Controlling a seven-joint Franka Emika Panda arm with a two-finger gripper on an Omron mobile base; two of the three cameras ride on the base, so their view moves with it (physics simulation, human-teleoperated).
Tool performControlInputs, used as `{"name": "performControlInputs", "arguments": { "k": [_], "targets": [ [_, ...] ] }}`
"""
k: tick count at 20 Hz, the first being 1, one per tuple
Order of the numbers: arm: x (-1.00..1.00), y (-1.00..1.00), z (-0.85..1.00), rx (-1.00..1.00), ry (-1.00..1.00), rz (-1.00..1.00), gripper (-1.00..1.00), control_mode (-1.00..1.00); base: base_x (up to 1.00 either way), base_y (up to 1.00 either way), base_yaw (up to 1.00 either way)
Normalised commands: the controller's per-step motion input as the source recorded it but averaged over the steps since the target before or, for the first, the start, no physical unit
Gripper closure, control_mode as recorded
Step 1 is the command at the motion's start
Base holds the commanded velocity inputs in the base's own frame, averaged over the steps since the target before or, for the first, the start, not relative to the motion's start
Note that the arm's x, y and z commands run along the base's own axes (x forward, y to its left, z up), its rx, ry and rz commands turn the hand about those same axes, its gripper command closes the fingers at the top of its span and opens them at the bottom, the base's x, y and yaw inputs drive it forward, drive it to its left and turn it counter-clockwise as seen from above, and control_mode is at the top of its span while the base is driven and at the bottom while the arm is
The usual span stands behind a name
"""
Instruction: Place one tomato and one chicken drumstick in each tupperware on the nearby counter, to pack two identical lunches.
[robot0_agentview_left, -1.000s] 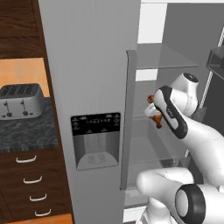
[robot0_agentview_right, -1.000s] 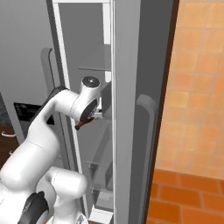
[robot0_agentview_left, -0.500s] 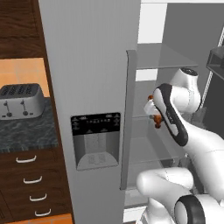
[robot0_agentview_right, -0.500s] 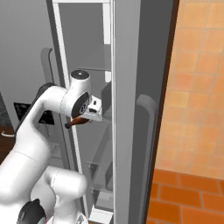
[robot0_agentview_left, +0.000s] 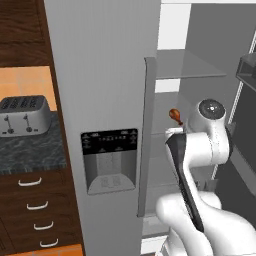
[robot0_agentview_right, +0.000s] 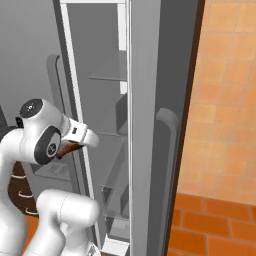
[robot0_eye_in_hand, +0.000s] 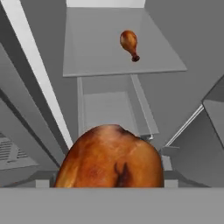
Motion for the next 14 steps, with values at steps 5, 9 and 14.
{"name": "performControlInputs", "arguments": {
  "k": [5, 9, 14],
  "targets": [
    [-0.22, 0.13, 0.19, -0.05, -0.1, -0.04, 1.0, 1.0, -0.11, 0.32, 0.01],
    [0.0, 0.0, 0.0, 0.0, 0.0, 0.0, 1.0, 1.0, -0.05, 0.86, 0.15],
    [0.0, 0.0, 0.0, 0.0, 0.0, 0.0, 1.0, 1.0, -0.04, 1.0, 0.19]
  ]
}}
